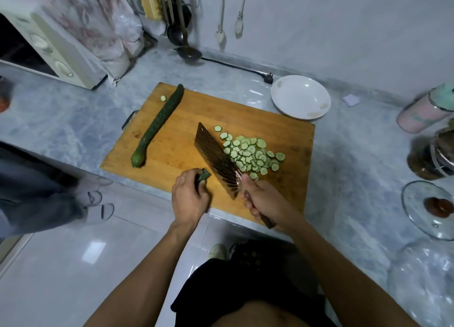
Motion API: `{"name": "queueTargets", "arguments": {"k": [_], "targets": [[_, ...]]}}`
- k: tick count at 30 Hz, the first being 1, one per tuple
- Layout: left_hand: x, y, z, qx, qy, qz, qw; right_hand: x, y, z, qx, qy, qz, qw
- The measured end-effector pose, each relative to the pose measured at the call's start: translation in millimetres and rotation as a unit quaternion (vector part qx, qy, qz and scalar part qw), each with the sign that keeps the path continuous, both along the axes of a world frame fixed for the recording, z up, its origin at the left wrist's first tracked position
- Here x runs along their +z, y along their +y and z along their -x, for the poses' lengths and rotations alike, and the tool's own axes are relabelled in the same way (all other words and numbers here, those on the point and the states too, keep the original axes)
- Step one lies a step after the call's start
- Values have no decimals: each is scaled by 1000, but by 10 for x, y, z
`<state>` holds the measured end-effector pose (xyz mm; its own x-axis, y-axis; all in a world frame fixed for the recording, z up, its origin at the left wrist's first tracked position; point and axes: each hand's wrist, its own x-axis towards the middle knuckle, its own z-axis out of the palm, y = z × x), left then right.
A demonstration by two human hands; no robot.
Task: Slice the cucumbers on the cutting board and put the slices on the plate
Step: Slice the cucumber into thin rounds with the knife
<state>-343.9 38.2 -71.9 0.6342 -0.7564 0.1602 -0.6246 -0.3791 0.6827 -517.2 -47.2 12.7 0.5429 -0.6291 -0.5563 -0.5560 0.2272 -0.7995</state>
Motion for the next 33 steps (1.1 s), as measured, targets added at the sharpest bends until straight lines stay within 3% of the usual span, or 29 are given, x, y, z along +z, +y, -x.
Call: {"name": "queueTargets", "arguments": {"k": [9,19,24,33], "targets": [[3,-68,95,-27,4,20,999,-103,-154,184,-64,13,60,996],[-97,-77,157,-15,-34,49,998,3,99,303,106,68,228,966],[-129,-88,247,-12,-78,32,996,73,173,306,145,63,241,958],[-189,-97,275,-1,-83,31,996,163,210,296,165,69,252,951]]}}
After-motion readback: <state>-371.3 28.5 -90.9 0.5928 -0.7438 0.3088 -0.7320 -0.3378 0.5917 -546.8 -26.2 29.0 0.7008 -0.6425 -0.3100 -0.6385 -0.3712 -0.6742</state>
